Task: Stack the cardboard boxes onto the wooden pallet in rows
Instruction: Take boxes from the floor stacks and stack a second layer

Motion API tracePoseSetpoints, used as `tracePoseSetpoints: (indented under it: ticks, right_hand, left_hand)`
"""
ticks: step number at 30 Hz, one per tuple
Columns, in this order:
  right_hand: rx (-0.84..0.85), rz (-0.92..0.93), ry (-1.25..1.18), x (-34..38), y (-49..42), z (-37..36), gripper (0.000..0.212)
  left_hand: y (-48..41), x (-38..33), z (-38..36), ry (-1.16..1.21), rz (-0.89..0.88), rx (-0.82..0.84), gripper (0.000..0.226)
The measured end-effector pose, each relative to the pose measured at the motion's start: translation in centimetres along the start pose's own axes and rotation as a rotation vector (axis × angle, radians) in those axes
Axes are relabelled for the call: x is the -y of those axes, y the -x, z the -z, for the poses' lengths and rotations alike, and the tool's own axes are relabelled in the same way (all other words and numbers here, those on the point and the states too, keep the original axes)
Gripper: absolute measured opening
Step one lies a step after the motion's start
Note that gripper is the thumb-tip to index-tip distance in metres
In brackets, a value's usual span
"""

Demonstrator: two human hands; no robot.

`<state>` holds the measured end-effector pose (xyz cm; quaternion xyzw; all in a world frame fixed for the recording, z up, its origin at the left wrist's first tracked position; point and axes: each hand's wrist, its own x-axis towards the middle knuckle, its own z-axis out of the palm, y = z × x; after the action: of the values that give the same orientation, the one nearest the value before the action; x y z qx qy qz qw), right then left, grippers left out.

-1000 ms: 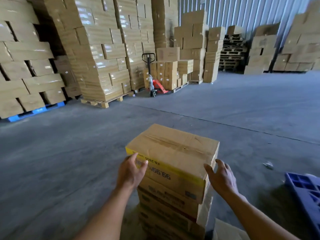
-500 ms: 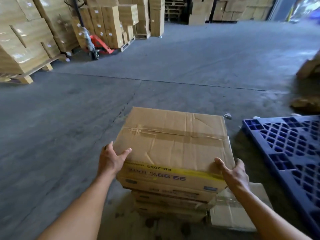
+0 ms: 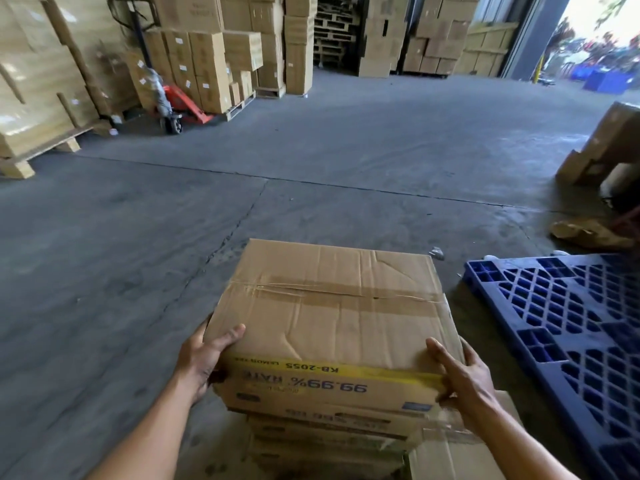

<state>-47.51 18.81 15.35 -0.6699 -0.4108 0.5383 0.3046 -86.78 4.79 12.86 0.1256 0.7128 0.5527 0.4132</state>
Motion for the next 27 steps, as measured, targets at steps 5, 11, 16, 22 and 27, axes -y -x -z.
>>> tracePoseSetpoints:
  ticks: [5,11,16,22,27]
  right_hand:
    - [0.121,0.135,0.02,3.9,0.5,0.4,0.08]
    - [0.263,0.313,-0.024,10.1,0.8,-0.4,0.065]
    - [0.507,0.434,-0.026,15.2,0.7,-2.0,0.08]
    - [0.841,0.52,0.026,16.3,2.9,-2.9,0.092]
    - [1.025,0.666,0.192,12.7,6.3,-2.4,0.091]
  left_hand:
    - [3.5,-2.5,1.3,0.053,-0.052,-0.06,0.097]
    - [10.6,-8.4,3.5,0.102,-0.22,-0.222,0.087]
    - [18.5,-10.2,4.2,0.193,-0.373,-0.402,0.074]
    - [32.0,-5.7,2.5,0.293,-0.416,-0.69,0.089]
    - [44.0,1.6,-0.5,0.419,-0.356,-0.934,0.075]
